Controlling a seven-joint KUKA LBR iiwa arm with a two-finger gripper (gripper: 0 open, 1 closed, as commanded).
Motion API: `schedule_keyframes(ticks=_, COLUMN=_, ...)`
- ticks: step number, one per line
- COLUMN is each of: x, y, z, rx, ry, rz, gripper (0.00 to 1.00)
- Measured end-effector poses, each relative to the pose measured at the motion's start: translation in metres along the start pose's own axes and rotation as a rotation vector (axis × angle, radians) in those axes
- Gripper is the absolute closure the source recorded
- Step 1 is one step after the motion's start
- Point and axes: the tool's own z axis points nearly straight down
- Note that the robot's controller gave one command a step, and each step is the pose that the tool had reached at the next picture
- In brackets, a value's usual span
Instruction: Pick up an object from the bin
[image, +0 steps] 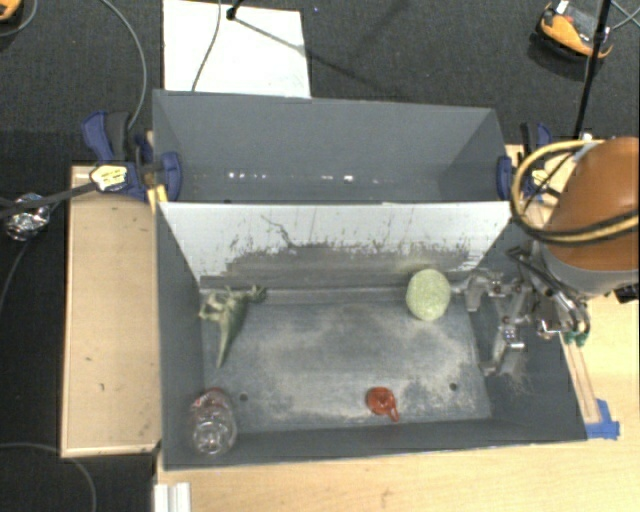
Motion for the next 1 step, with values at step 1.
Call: schedule_keyframes(ticks=1, x=-0.0017, y=0.0003, z=-0.0042, rx=0.002, ry=-0.008, rz=-0.003, gripper=0.0)
